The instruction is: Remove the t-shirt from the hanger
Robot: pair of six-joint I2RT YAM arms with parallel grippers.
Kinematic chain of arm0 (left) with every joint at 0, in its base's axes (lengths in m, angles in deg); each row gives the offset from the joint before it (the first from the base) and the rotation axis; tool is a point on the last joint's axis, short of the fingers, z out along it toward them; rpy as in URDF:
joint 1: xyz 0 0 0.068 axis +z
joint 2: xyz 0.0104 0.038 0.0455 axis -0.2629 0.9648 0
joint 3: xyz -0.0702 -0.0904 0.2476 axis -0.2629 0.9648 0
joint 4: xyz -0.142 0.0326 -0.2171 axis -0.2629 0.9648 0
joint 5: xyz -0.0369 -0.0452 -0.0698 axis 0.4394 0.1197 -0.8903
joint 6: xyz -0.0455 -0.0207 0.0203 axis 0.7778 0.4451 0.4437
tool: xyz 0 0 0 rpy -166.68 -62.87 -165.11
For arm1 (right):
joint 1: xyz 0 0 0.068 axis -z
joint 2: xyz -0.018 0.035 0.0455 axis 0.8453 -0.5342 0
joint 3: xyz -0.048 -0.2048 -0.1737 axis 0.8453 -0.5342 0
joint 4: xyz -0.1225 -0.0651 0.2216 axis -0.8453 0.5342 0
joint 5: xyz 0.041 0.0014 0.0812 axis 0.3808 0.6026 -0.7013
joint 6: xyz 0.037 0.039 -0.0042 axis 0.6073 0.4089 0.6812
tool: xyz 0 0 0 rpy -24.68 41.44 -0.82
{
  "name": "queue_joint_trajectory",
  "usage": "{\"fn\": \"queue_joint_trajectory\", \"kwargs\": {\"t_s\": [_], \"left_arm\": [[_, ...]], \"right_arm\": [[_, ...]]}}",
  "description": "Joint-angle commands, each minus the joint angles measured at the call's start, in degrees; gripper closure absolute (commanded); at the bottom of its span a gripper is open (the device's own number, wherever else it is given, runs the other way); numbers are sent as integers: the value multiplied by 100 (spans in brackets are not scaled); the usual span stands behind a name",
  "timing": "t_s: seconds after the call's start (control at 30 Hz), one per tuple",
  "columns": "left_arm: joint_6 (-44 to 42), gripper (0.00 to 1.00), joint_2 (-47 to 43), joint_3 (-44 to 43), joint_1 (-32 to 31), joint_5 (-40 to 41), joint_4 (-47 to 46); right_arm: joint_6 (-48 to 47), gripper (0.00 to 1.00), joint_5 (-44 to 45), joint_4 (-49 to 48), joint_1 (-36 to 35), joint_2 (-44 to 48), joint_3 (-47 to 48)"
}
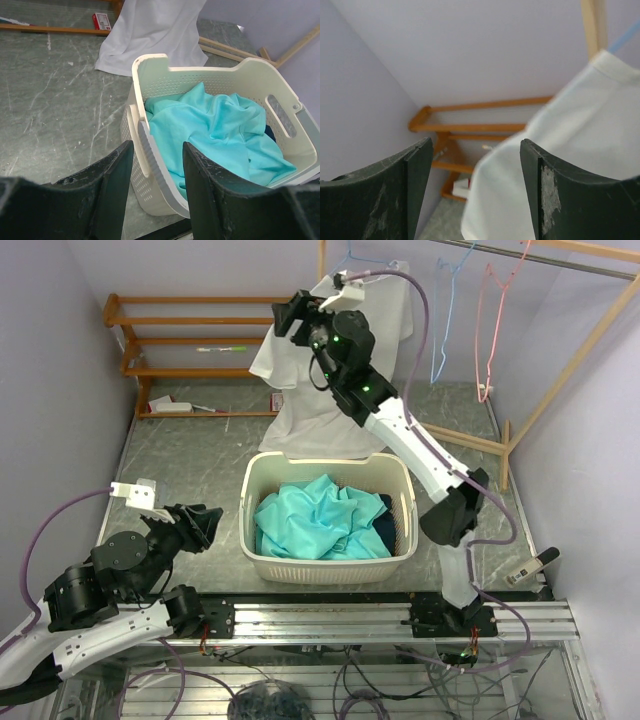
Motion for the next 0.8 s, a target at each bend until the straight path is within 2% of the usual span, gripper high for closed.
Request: {"fn": "queue_joint_trajectory", "kwargs": {"t_s": [0.0,0.23,0.47,0.63,0.77], "left_arm": [[21,45,44,40,-4,-21,-19],[39,45,81,38,-4,6,4],[30,45,75,39,-4,5,-4],[22,45,77,42,-4,-8,-12],[13,45,67,44,-9,-23,-21]], "right_arm": [[-591,31,970,412,-208,-864,1371],[-1203,36,2174,-47,-537,-1306,1726],[-1506,38,2561,69,-598,-1555,1978],[-1692,44,3044,155,-590,-1379,1792],[-1728,45,3311,368,-503,-1061,1507]]}}
